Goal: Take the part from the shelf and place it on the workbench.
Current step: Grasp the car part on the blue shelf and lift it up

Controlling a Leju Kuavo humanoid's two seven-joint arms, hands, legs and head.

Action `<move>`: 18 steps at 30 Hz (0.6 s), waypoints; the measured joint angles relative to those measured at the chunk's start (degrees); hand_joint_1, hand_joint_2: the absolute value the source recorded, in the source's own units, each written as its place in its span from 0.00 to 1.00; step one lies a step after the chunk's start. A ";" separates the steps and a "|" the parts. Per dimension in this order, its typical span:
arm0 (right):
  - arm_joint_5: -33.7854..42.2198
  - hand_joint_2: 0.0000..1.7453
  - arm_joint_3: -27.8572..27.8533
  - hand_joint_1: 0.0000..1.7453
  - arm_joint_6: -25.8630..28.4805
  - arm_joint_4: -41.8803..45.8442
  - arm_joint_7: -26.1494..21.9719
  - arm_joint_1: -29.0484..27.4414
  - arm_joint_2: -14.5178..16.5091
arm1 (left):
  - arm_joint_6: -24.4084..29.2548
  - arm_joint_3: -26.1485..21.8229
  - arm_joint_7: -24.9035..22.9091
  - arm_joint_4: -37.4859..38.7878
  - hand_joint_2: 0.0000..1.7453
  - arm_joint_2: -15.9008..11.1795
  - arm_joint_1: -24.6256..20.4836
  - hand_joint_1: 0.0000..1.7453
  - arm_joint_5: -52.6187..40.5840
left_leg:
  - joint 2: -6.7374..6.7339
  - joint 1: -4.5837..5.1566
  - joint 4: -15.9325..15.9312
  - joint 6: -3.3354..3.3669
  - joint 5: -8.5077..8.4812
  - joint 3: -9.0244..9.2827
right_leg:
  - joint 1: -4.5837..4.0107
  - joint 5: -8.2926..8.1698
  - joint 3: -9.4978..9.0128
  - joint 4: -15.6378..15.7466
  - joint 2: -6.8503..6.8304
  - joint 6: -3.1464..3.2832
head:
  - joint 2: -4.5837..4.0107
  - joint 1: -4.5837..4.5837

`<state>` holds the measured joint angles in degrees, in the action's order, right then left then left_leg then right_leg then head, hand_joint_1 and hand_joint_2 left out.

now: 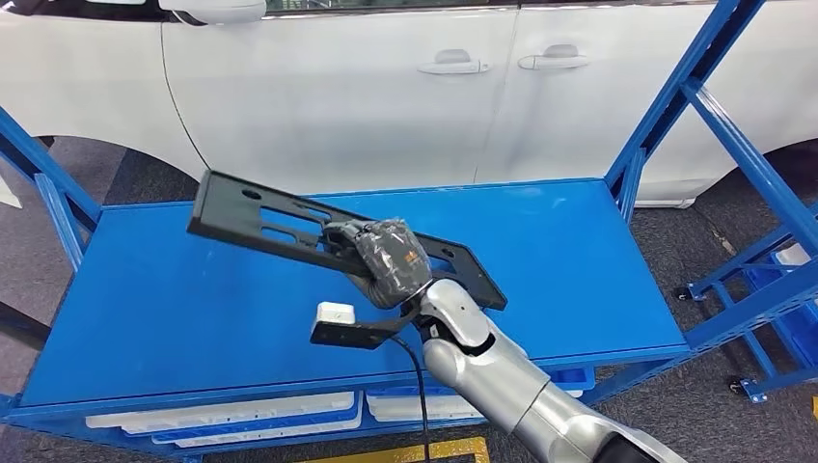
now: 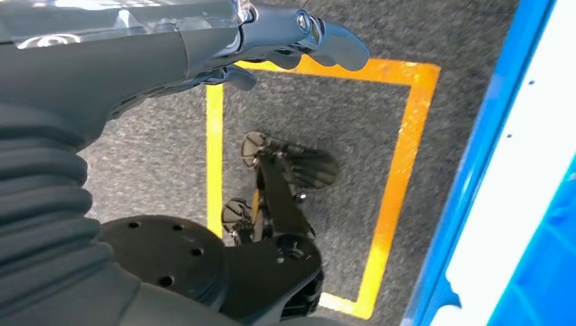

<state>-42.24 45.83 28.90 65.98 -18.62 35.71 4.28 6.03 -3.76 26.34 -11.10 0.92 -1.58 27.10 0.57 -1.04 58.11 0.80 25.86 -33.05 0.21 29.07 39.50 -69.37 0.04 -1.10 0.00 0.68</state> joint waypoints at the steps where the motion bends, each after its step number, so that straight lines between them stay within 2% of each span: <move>1: 6.98 1.00 -1.67 1.00 -0.89 3.76 -3.13 -0.83 -0.54 | 0.37 -0.21 0.89 0.00 1.00 0.04 0.00 0.00 -0.08 | 0.03 0.05 -0.02 -0.07 0.10 0.11 | -0.18 -1.94 -2.01 4.43 -0.01 0.47 | 0.00 -0.03; 2: 14.16 1.00 -3.41 1.00 -1.76 7.67 -6.14 -1.71 -0.94 | 0.74 -0.41 1.88 0.00 1.00 0.08 -0.04 0.00 -0.14 | 0.06 0.14 0.00 -0.23 0.21 0.14 | -0.39 -3.37 -3.63 8.15 -0.06 0.84 | 0.01 -0.05; 3: 20.24 1.00 -5.01 1.00 -2.57 11.27 -8.54 -2.58 -1.20 | 1.01 -0.60 2.78 0.00 1.00 0.12 -0.07 0.00 -0.14 | 0.05 0.20 -0.01 -0.44 0.29 0.14 | -0.61 -4.06 -4.61 10.48 -0.11 1.13 | 0.01 -0.13; 5: 30.58 1.00 -7.78 1.00 -5.15 17.88 -11.85 -4.65 -1.58 | 2.26 -1.04 5.49 0.00 1.00 0.15 -0.11 0.00 -0.23 | 0.02 0.24 -0.21 -1.03 0.34 0.14 | -0.87 -4.16 -4.92 11.59 -0.17 1.42 | 0.01 -0.25; 7: 41.30 1.00 -9.75 1.00 -9.77 23.98 -13.59 -7.00 -1.94 | 3.90 -1.56 9.57 -0.01 1.00 0.19 -0.10 0.00 -0.41 | -0.07 0.27 0.03 -1.60 0.87 0.13 | -0.46 -4.40 -5.31 12.36 -0.22 1.85 | 0.01 -0.31; 8: 46.23 1.00 -10.42 1.00 -12.23 26.69 -13.93 -8.00 -2.07 | 4.37 -1.83 11.34 -0.02 1.00 0.20 -0.14 0.00 -0.46 | -0.12 0.31 1.29 -1.81 1.84 -0.33 | -0.24 -4.57 -5.59 12.83 -0.28 2.08 | 0.01 -0.28; 9: 50.08 1.00 -10.85 1.00 -14.72 28.93 -13.93 -8.73 -2.21 | 4.47 -2.08 12.27 -0.02 1.00 0.21 -0.20 0.00 -0.45 | -0.17 0.33 3.83 -2.00 3.41 -1.36 | -0.04 -4.68 -5.87 13.20 -0.33 2.29 | 0.01 -0.21; 11: 56.26 1.00 -11.31 1.00 -21.19 32.03 -13.90 -9.89 -2.71 | 3.94 -2.47 12.34 -0.02 1.00 0.17 -0.29 0.00 -0.38 | -0.22 0.28 11.34 -2.31 7.02 -4.70 | -0.14 -4.60 -6.05 13.24 -0.35 2.57 | 0.00 -0.14; 12: 59.30 1.00 -11.41 1.00 -25.96 33.05 -13.87 -10.45 -3.06 | 3.21 -2.67 11.99 -0.02 1.00 0.13 -0.29 0.00 -0.28 | -0.23 0.25 14.47 -2.45 8.00 -6.20 | -0.18 -4.51 -6.07 13.16 -0.31 2.64 | 0.00 -0.14; 13: 61.96 1.00 -11.47 1.00 -31.17 33.84 -13.83 -11.02 -3.38 | 2.34 -2.91 11.70 -0.01 1.00 0.09 -0.26 0.00 -0.16 | -0.23 0.25 15.77 -2.52 7.92 -6.90 | -0.21 -4.41 -6.11 13.06 -0.24 2.64 | 0.00 -0.15; 14: 63.91 1.00 -11.55 1.00 -36.22 34.51 -13.81 -11.60 -3.66 | 1.54 -3.15 11.54 -0.01 1.00 0.06 -0.24 0.00 -0.03 | -0.23 0.25 14.76 -2.53 6.69 -6.49 | -0.22 -4.25 -6.20 12.91 -0.16 2.59 | 0.00 -0.14; 16: 65.26 1.00 -11.68 1.00 -43.17 35.72 -13.85 -12.66 -3.97 | 0.90 -3.59 11.44 -0.01 1.00 -0.01 -0.28 0.00 0.11 | -0.27 0.26 7.43 -2.32 2.62 -3.07 | -0.22 -3.76 -6.45 12.43 -0.09 2.34 | 0.00 -0.14; 17: 65.13 1.00 -11.71 1.00 -45.01 36.24 -13.91 -13.05 -4.05 | 0.95 -3.77 11.37 -0.02 1.00 -0.05 -0.34 0.00 0.13 | -0.28 0.35 3.65 -2.10 1.25 -1.28 | -0.33 -3.50 -6.47 12.08 -0.07 2.16 | 0.00 -0.15; 18: 64.81 1.00 -11.71 1.00 -46.10 36.66 -13.96 -13.35 -4.10 | 1.12 -3.96 11.25 -0.02 1.00 -0.10 -0.41 0.00 0.13 | -0.27 0.44 1.16 -1.83 0.55 -0.13 | -0.42 -3.34 -6.40 11.81 -0.07 1.93 | 0.01 -0.19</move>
<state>22.57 34.12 -17.19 102.65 -32.59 22.36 0.18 7.14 -7.72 37.59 -11.13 0.82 -1.99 27.23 0.30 -0.60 59.28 -1.03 26.41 -33.18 -0.21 25.73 33.10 -57.56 -0.03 0.83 0.01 0.49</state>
